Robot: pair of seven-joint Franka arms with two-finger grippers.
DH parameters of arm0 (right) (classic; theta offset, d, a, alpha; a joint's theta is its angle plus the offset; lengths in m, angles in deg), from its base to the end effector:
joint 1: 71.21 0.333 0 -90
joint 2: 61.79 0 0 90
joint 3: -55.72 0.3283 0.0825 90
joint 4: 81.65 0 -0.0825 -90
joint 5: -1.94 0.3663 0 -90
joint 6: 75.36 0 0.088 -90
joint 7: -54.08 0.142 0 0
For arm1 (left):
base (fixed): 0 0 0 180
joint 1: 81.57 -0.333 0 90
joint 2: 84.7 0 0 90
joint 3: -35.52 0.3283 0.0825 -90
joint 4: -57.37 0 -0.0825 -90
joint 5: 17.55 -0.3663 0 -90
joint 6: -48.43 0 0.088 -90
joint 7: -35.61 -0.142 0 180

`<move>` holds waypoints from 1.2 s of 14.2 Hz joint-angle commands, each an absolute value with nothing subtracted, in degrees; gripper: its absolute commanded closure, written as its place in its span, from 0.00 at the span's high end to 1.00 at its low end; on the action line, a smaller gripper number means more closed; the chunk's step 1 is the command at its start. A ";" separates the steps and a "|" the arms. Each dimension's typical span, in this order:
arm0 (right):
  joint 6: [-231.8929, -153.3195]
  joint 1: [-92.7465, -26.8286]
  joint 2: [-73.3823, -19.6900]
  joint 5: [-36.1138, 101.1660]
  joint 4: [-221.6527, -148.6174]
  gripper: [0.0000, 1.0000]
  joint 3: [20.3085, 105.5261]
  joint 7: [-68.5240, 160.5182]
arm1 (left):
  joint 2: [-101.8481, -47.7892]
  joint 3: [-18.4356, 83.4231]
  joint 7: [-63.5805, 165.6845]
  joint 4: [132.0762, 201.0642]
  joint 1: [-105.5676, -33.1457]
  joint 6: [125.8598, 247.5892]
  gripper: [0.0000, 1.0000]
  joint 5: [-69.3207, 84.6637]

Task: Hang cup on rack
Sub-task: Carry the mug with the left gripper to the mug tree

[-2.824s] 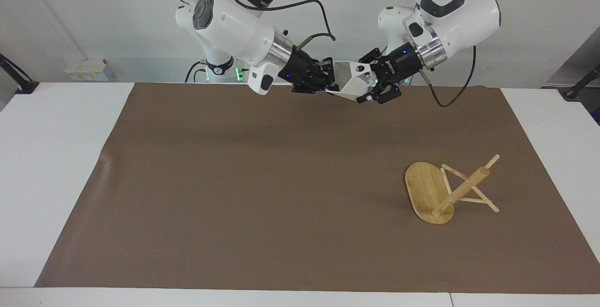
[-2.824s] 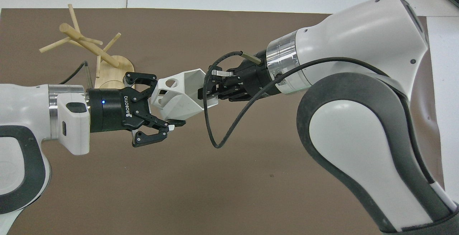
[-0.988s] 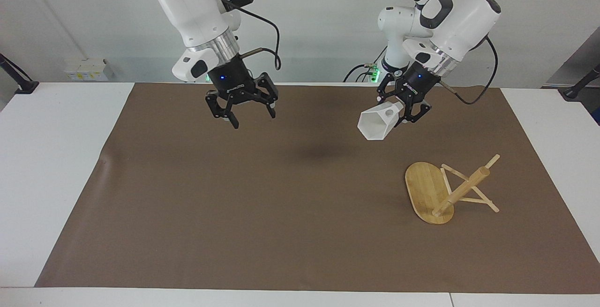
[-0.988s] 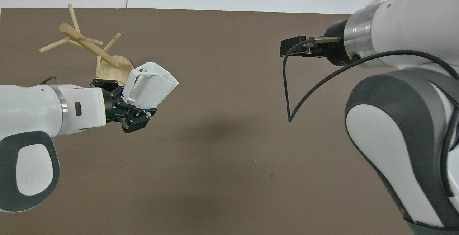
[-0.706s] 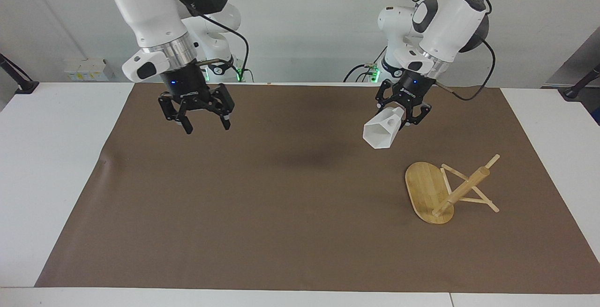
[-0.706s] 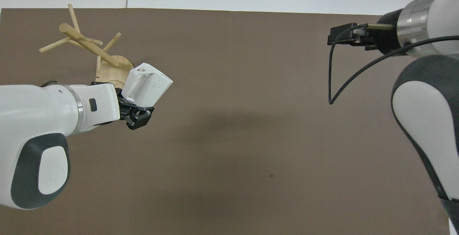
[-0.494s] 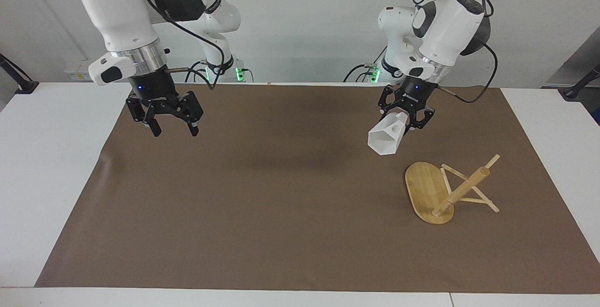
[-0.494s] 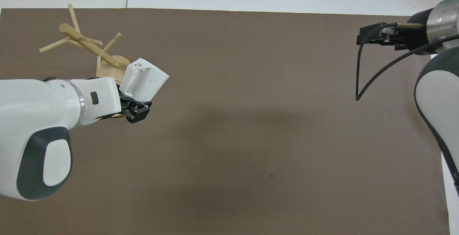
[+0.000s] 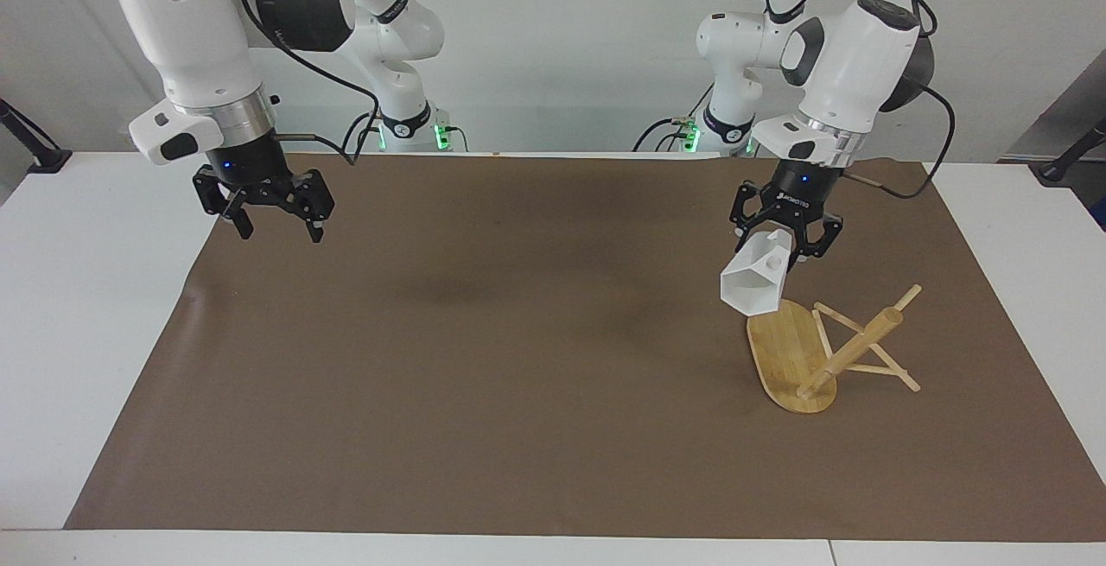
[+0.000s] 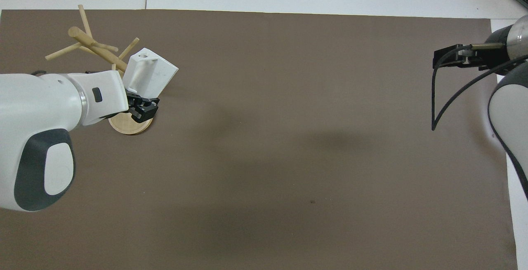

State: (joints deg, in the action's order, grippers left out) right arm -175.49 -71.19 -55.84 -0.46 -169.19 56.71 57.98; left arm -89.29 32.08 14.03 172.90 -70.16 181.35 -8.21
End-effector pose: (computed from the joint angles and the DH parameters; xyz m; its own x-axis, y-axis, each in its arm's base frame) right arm 0.5906 0.0047 0.5803 0.9921 -0.0434 0.1180 -0.0475 -0.9984 0.0321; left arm 0.5417 -0.1518 0.5147 0.7842 -0.4789 0.3946 -0.5218 -0.8531 0.0018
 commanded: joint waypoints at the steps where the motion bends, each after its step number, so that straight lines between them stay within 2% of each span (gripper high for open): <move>1: -173.37 -71.12 -57.92 -1.84 -171.47 1.00 56.33 54.89 | -87.87 31.74 18.82 173.03 -70.50 185.00 0.00 -9.73; 5: -170.38 -71.21 -58.19 -1.41 -171.47 1.00 55.19 52.59 | -87.69 31.74 19.00 176.28 -70.85 190.44 0.00 -9.73; 9: -166.95 -71.21 -58.89 -0.52 -172.00 1.00 54.05 52.59 | -85.15 31.74 21.62 176.64 -70.94 195.72 0.00 -9.73; 17: -167.38 -71.21 -58.98 -0.44 -172.53 1.00 50.71 45.82 | -84.44 31.65 30.95 177.17 -71.90 196.00 0.00 -9.64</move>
State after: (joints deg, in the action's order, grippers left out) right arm -166.78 -71.15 -57.42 -0.64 -170.54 50.98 47.16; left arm -84.19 32.09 28.48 176.25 -71.09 194.47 -8.30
